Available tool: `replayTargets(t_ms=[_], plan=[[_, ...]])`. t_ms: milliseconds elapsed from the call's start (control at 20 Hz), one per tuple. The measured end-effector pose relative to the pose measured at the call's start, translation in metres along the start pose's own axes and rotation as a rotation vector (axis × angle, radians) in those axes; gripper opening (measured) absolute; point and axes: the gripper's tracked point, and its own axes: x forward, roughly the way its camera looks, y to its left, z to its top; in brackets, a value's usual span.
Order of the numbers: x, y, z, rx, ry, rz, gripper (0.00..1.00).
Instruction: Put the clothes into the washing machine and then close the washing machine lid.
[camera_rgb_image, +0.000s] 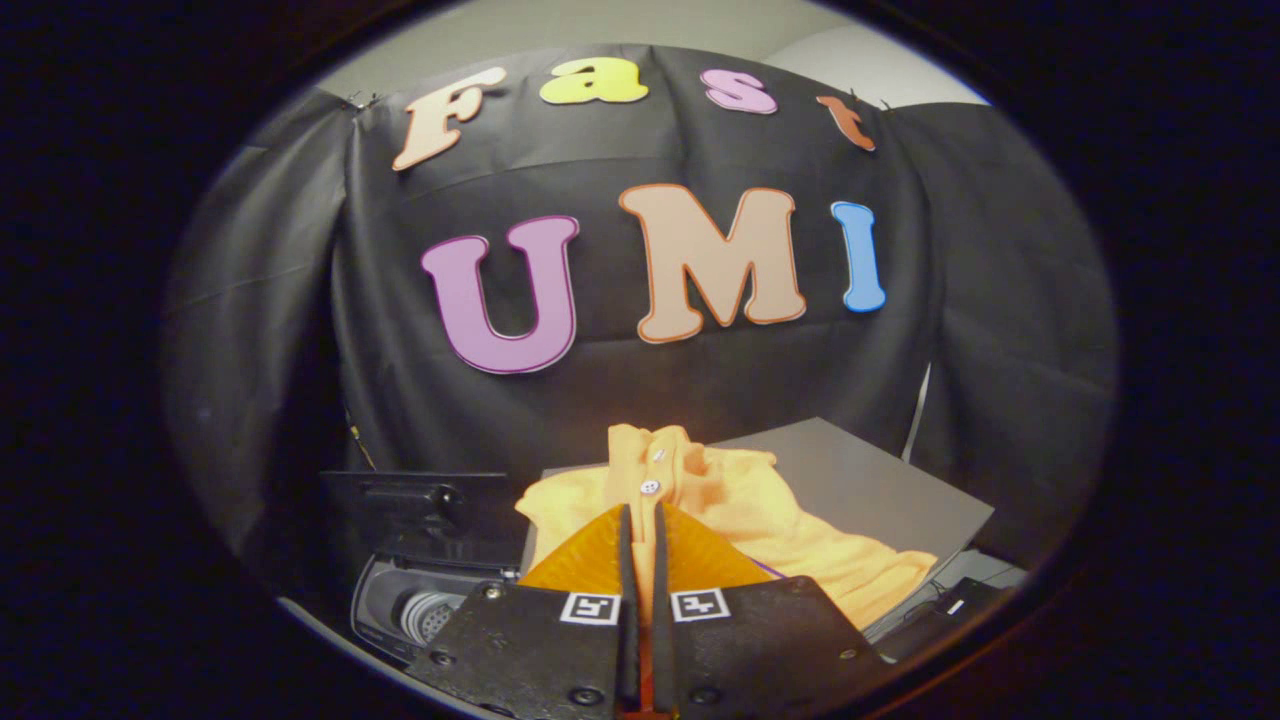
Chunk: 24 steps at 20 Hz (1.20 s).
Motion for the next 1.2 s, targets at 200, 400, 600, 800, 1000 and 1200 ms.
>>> replayTargets(t_ms=[200,400,600,800,1000,1200], plan=[[-0.018,0.058,0.024,0.058,-0.026,0.064,0.05],[-0.025,0.118,0.024,0.046,-0.045,0.166,0.04],[-0.029,0.183,0.015,0.093,-0.064,0.272,0.04],[-0.024,0.23,-0.011,0.161,-0.058,0.351,0.04],[-0.01,0.263,-0.044,0.116,-0.034,0.387,0.05],[0.009,0.291,-0.091,0.03,0.004,0.406,0.05]])
